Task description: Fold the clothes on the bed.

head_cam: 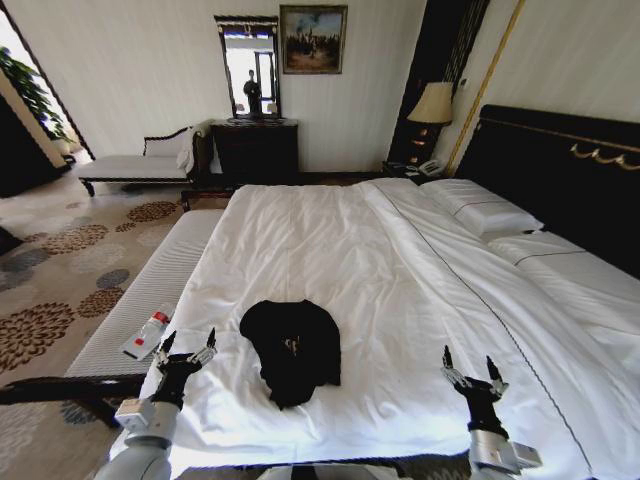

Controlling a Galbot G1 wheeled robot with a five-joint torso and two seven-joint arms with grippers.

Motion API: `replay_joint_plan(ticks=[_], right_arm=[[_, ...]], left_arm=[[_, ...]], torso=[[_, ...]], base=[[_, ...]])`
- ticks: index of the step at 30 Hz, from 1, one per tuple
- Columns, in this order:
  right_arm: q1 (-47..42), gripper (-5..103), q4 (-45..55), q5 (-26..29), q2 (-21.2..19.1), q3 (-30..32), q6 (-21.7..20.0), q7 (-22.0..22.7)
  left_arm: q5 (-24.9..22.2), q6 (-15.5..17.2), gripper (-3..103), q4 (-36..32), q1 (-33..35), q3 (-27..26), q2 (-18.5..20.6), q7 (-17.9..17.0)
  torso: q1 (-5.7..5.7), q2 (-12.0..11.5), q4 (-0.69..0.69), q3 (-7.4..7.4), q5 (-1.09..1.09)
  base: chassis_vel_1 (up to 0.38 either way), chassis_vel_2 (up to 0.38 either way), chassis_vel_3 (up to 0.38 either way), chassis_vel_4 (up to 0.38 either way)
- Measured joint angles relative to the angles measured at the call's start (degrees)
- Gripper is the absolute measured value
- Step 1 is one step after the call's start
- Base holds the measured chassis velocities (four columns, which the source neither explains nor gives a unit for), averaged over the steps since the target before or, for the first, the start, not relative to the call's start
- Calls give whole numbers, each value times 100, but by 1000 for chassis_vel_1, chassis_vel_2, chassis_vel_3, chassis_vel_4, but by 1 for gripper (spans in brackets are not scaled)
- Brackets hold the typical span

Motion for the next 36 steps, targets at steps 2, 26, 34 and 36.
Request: replay_joint_plan(ticks=[2,26,34,36], right_arm=[[-13,100,10,13,-34,-19,-43,7],[479,100,780,1528,-2774,-1630,-2952,1236],[1485,100,280,2556,-3608,-2340,-3432,1011],[1826,100,-7,2884,-3753,-2630,-3682,722]], left_arm=[[-23,8,100,55,-1,6,4,0],[-294,139,100,478,25,454,25,-2],[-315,131,100,510,-38,652,72,67],[-303,151,100,538,-65,702,120,48]], torso=[[-2,0,-1,-1,0],[-7,2,1,-2,-2],[-5,2,1,-1,0],[-6,1,1,-1,1]], base=[[0,0,0,0],[0,0,0,0],[0,0,0,0],[0,0,0,0]])
